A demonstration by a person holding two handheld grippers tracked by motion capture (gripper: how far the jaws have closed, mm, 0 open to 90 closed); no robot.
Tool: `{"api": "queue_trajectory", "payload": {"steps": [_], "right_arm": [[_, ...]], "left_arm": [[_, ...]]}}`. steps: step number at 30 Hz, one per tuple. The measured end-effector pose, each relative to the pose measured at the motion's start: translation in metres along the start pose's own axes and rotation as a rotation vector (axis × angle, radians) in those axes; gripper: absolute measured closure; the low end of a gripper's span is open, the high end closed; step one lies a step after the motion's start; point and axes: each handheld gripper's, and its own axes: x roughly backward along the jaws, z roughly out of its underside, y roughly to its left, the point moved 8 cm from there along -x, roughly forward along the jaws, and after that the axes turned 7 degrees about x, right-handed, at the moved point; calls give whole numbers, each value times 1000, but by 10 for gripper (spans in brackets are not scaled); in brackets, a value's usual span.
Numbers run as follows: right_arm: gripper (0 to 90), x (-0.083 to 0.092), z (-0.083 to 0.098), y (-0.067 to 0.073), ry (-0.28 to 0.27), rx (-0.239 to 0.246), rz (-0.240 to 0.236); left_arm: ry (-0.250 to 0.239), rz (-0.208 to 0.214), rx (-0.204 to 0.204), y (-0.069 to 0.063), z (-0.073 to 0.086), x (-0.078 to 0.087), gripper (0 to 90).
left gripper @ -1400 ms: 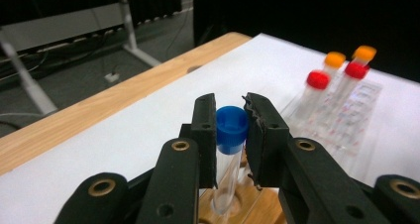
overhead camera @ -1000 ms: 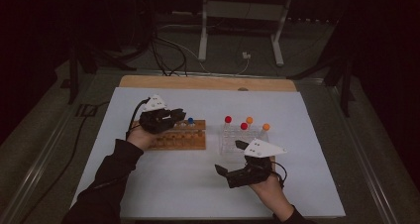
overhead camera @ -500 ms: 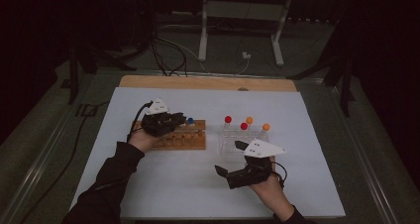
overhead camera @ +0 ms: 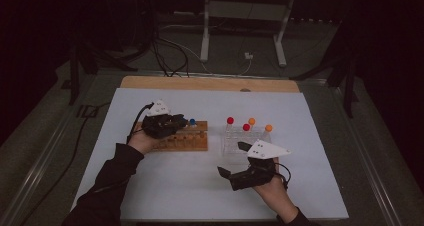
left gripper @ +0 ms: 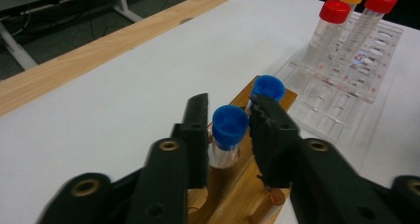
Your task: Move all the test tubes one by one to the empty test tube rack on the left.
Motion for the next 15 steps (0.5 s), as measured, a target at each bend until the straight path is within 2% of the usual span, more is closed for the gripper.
{"api": "queue_trajectory", "payload": {"steps": [2, 5, 7, 9, 11, 15], "right_arm": [[0, 2, -1, -2, -3, -1, 5], [0, 4, -2, -6, -5, 0, 19], [0, 5, -3, -10, -8, 2, 35], [0, 7, -3, -15, -10, -2, 52], [0, 9, -3, -20, -13, -11, 66], [0, 10, 0, -32, -8, -30, 102]], "left_arm": [[-14, 10, -4, -2, -3, 7, 615], [-56, 19, 1, -6, -9, 19, 485], [-83, 13, -1, -9, -11, 27, 332], [-93, 45, 2, -16, -12, 33, 237], [-92, 56, -7, -22, -11, 37, 161], [-88, 117, -11, -37, -7, 40, 77]]}}
